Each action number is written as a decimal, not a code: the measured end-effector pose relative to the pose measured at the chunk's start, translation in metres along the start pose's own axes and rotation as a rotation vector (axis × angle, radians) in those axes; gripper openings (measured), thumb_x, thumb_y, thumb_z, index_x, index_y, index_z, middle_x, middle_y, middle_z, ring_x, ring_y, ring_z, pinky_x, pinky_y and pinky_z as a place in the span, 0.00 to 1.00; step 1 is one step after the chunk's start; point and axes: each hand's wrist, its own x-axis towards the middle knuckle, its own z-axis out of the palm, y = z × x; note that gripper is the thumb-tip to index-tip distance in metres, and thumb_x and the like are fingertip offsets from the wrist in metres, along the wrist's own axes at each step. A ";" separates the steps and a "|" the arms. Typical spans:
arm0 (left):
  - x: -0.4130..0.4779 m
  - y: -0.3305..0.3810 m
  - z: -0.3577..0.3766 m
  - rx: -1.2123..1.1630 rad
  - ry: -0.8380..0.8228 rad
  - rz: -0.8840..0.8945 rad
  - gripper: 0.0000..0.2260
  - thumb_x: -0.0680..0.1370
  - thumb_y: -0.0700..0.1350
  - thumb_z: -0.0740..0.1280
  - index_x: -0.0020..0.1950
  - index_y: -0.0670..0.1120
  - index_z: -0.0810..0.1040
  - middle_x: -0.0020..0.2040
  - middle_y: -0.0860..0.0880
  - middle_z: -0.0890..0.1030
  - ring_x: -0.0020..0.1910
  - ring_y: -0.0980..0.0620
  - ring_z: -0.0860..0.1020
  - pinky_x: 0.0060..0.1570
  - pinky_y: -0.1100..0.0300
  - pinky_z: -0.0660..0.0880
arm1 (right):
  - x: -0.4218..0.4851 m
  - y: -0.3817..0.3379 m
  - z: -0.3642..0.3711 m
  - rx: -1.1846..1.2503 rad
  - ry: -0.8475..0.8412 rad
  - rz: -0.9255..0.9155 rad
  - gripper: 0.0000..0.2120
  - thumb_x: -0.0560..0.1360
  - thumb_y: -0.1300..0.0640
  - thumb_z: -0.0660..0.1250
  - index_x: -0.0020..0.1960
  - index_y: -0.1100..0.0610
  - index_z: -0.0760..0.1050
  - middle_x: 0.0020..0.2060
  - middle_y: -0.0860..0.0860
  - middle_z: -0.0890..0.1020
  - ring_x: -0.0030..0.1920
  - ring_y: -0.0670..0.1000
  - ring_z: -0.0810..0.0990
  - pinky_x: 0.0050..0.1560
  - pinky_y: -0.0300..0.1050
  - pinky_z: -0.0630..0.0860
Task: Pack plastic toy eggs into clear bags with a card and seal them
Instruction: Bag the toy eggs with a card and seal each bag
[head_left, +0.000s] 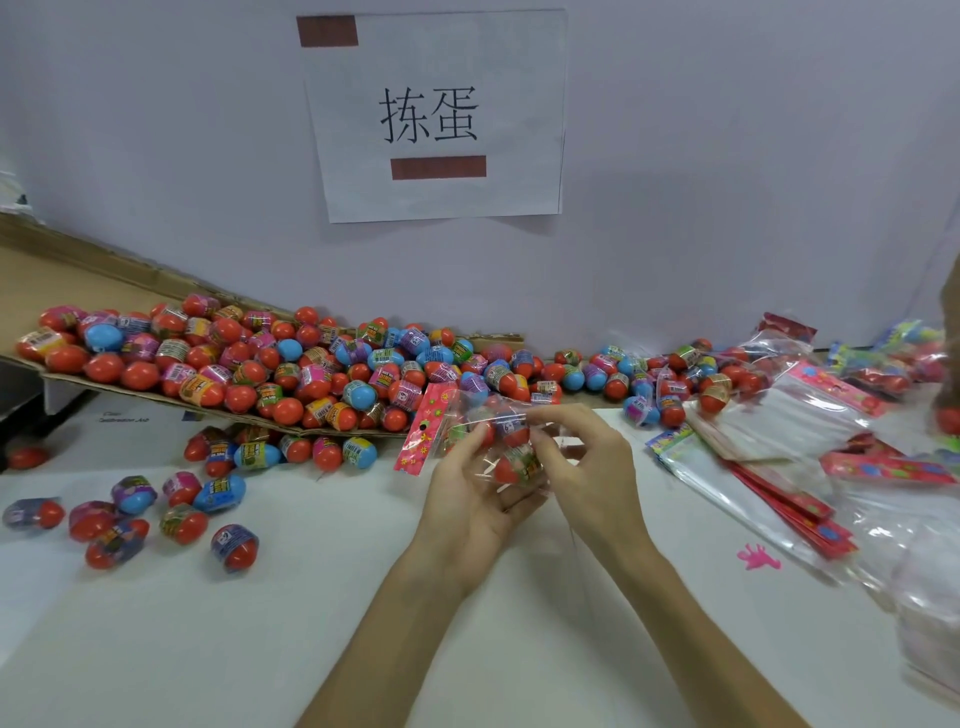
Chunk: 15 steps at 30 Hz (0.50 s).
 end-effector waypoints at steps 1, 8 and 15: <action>0.000 0.000 0.000 -0.002 0.006 0.002 0.18 0.84 0.52 0.63 0.66 0.43 0.82 0.64 0.37 0.82 0.68 0.35 0.78 0.73 0.41 0.71 | 0.000 0.000 0.000 -0.005 -0.010 -0.002 0.13 0.78 0.66 0.69 0.54 0.50 0.85 0.51 0.42 0.84 0.52 0.41 0.80 0.46 0.34 0.76; -0.002 -0.004 0.001 0.052 -0.003 0.011 0.16 0.86 0.52 0.61 0.65 0.46 0.83 0.62 0.39 0.84 0.59 0.42 0.84 0.55 0.48 0.82 | 0.001 0.001 0.002 0.007 -0.205 0.091 0.17 0.85 0.60 0.60 0.70 0.50 0.78 0.54 0.47 0.75 0.59 0.46 0.76 0.60 0.41 0.76; 0.001 -0.003 -0.001 -0.020 -0.010 0.014 0.17 0.85 0.51 0.62 0.68 0.44 0.81 0.63 0.38 0.83 0.62 0.41 0.83 0.60 0.48 0.81 | 0.002 0.002 0.000 -0.031 -0.097 0.023 0.15 0.78 0.56 0.72 0.63 0.45 0.82 0.52 0.45 0.78 0.51 0.43 0.78 0.48 0.33 0.74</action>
